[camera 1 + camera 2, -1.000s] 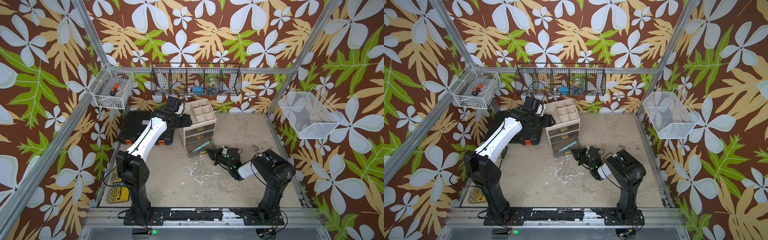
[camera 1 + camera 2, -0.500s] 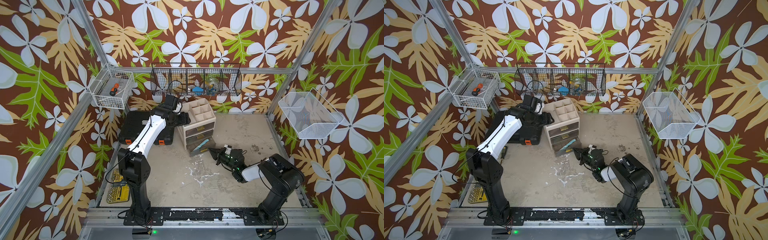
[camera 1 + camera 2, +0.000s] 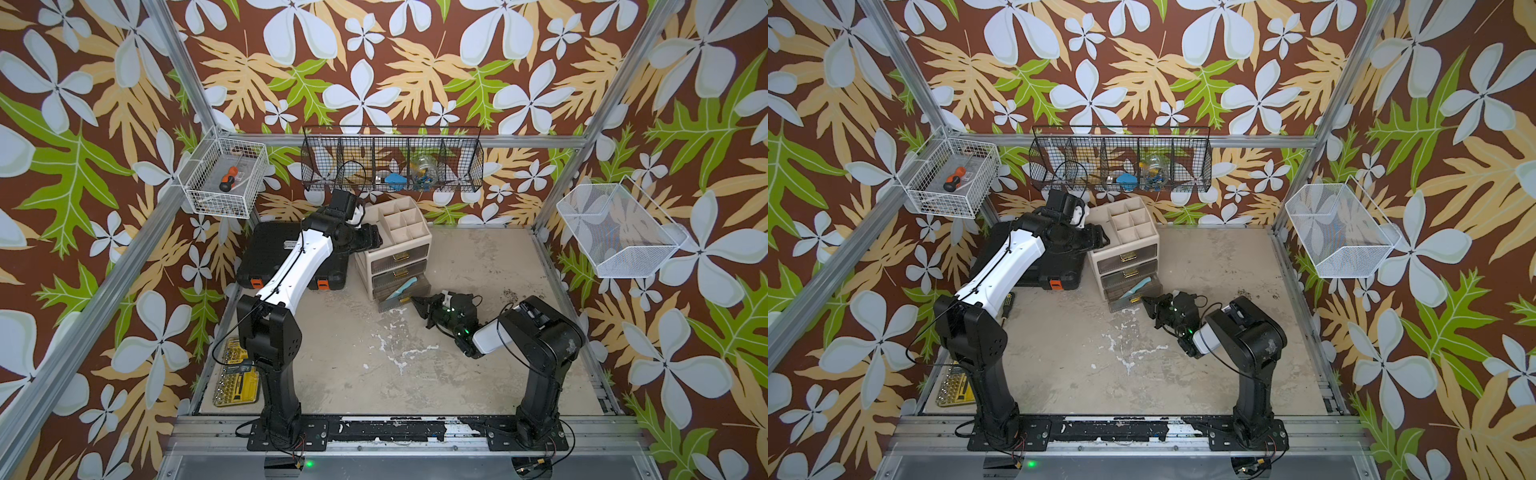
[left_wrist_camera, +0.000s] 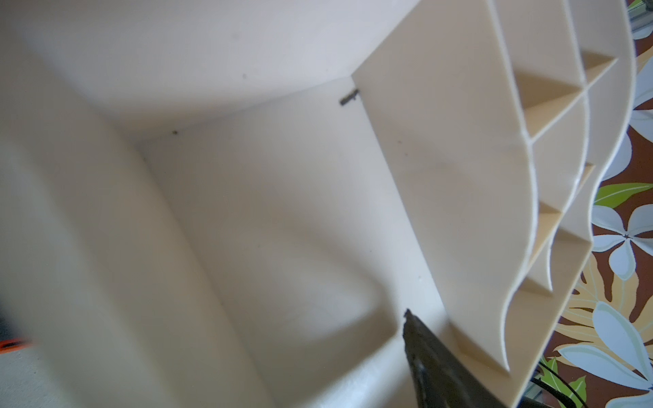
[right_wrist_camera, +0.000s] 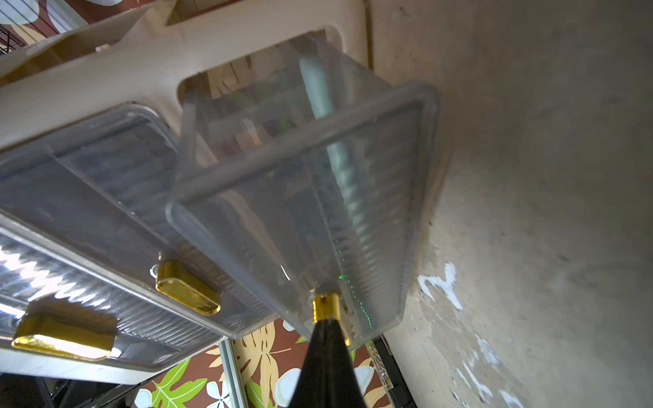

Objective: Place the fruit knives into the drawer by color
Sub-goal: Close the drawer in the storage box.

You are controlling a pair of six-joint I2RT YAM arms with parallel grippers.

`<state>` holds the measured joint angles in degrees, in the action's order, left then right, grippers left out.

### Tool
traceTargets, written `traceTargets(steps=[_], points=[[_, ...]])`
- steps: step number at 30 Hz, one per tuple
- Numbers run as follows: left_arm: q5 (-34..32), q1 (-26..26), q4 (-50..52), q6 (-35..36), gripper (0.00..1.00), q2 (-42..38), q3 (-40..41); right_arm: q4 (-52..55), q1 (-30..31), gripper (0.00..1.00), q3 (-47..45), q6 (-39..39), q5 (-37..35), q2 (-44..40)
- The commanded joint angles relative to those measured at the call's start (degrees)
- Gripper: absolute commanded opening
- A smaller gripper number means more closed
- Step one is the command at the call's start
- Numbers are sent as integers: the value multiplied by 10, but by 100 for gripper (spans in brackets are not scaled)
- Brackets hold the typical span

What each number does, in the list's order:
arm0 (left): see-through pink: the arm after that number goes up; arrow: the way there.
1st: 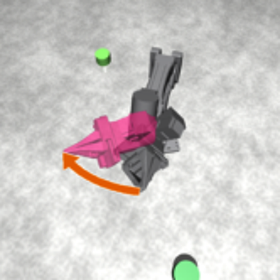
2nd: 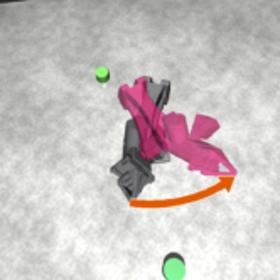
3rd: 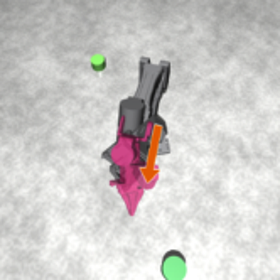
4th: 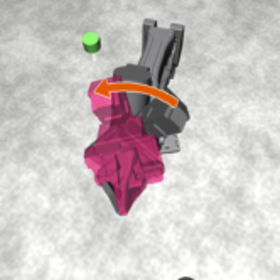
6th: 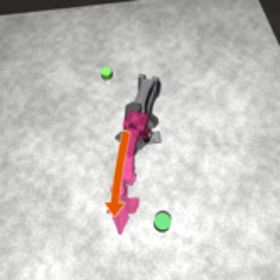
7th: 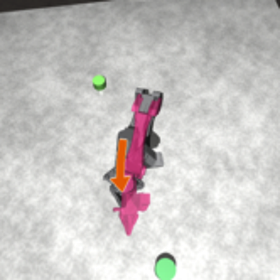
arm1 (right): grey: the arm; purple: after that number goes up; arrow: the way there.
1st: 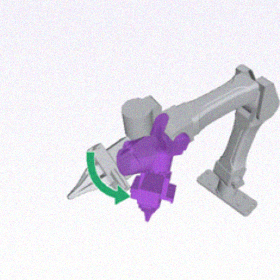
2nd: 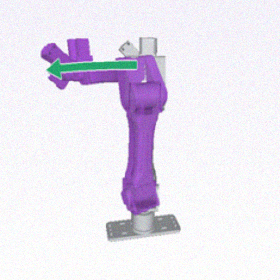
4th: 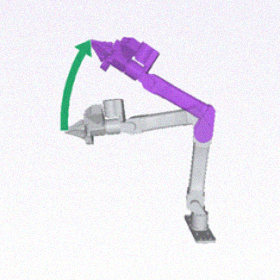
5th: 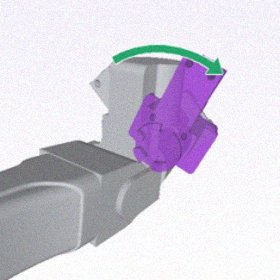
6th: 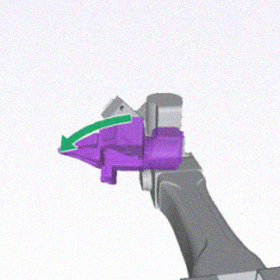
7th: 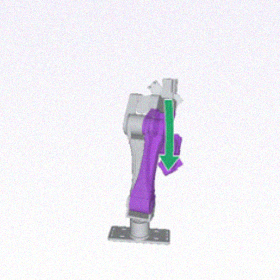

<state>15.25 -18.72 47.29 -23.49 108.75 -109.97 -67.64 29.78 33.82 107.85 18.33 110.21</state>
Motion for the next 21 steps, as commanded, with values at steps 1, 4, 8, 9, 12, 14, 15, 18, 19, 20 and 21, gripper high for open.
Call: traceTargets(steps=[1, 4, 8, 9, 12, 14, 15, 18, 19, 20, 21], points=[[4, 3, -1, 4, 76, -1, 0, -6, 1, 0, 21, 5, 3, 14], [7, 5, -2, 3, 76, 0, -1, -4, 0, 0, 48, 5, 1, 32], [11, 6, -3, 2, 76, 1, 1, -8, 0, 0, 78, 8, -4, 52], [12, 6, -3, 2, 76, 1, 1, -9, 0, 0, 85, 9, -7, 56], [13, 7, -4, 2, 76, 1, 2, -12, 0, 0, 106, 10, -8, 71], [15, 7, -4, 1, 76, 1, 2, -12, 1, 0, 118, 10, -9, 78], [15, 7, -4, 1, 76, 0, 2, -11, 0, 0, 121, 12, -8, 79], [16, 6, -5, 0, 76, -3, 4, -7, 0, 0, 119, 7, -7, 69], [16, 7, -5, 0, 76, -5, 5, -2, 0, 0, 115, 4, -3, 60], [15, 7, -5, 0, 76, -7, 5, -1, 0, 0, 107, -2, -1, 49], [15, 7, -5, 0, 76, -10, 6, 3, 0, 2, 98, -9, 4, 33]])
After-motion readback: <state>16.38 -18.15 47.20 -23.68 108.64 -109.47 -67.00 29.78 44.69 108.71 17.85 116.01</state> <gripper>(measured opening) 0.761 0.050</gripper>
